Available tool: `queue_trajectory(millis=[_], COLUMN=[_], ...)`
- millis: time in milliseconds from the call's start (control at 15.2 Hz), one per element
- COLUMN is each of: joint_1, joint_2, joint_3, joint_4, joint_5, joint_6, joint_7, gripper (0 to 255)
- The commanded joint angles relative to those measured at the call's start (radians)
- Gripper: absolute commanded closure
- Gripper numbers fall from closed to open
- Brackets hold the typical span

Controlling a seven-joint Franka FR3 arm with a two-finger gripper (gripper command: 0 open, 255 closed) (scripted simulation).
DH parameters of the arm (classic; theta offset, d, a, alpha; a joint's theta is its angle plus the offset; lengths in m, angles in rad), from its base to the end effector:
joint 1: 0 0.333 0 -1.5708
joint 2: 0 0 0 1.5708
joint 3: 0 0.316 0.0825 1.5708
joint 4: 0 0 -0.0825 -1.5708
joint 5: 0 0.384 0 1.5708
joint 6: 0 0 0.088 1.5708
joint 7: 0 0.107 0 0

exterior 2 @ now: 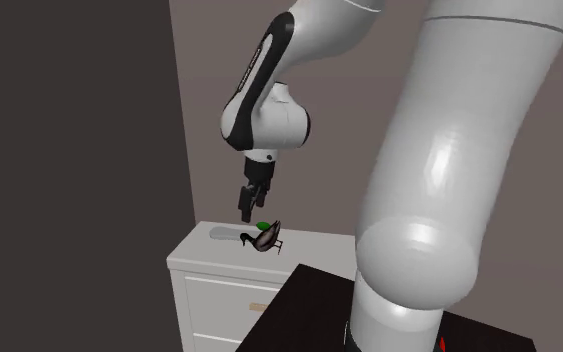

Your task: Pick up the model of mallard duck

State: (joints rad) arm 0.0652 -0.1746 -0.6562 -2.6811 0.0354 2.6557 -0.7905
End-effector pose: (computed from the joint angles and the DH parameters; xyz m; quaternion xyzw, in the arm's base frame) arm 0.3543 -0.2297 0.2906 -0.9929 -0.0848 -0.0825 0.0126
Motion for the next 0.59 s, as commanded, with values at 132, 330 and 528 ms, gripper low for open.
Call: queue_trajectory(millis=[132, 330, 528], joint_1=[0.109, 0.017, -0.101], joint_2=[0.233, 0.405, 0.541], joint_3=[-0.098, -0.003, 0.098], joint_4=[0.099, 0.212, 0.327], joint_5=[0.425, 0.723, 0.89], joint_6=[0.073, 0.055, 0.035], joint_7=[-0.399, -0.669, -0.837], gripper=[0, 0, 0])
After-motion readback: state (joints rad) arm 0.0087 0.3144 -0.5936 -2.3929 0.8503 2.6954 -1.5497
